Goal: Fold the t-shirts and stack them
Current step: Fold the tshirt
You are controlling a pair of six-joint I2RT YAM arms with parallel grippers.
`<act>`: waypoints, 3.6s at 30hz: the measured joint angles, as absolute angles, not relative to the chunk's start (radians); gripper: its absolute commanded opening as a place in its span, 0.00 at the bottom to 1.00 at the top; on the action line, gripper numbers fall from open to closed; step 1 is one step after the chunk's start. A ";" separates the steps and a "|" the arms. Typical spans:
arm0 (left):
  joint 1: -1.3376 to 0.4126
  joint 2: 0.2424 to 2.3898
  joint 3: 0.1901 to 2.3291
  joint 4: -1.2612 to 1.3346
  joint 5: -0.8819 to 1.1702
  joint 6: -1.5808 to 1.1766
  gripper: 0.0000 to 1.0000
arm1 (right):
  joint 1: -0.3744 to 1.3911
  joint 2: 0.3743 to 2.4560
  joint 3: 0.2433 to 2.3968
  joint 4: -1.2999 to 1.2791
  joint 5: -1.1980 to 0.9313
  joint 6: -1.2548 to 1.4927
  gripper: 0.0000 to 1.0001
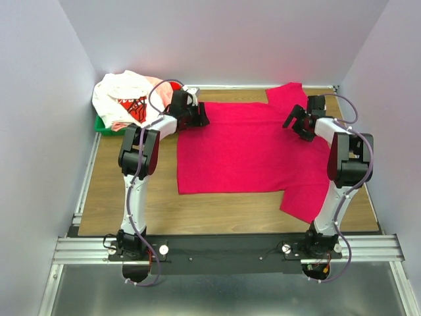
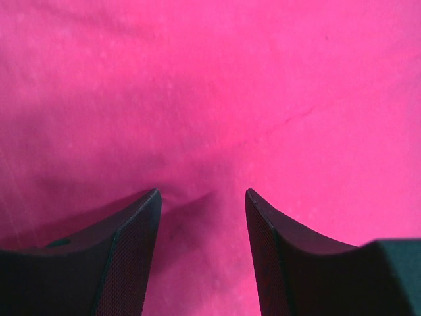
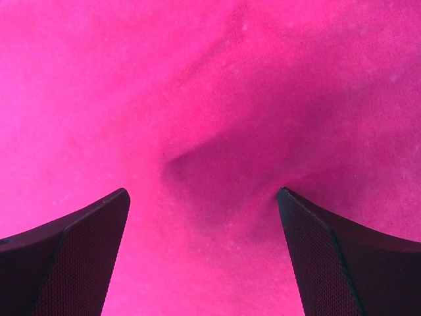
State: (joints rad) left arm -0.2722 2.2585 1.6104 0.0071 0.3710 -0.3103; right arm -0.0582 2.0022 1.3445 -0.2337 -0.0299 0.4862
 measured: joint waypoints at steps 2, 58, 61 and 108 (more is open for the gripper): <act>-0.273 2.277 1.650 -0.011 0.371 -0.307 0.61 | -0.058 2.009 1.354 -0.231 -0.036 0.488 1.00; -0.292 2.462 2.037 -0.282 0.188 -0.197 0.60 | -0.039 1.922 1.241 -0.226 -0.056 0.524 0.99; -0.292 2.433 2.002 -0.282 0.186 -0.183 0.60 | -0.039 1.922 1.247 -0.234 -0.071 0.522 1.00; -0.334 1.522 0.712 0.002 -0.093 -0.439 0.45 | -0.039 1.544 1.016 -0.272 -0.095 0.455 1.00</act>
State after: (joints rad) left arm -0.3340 1.5223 0.7120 0.0021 -0.0929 -0.4389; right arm -0.0391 1.5436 1.0157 -0.2722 -0.0948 0.4549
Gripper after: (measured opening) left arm 0.450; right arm 0.997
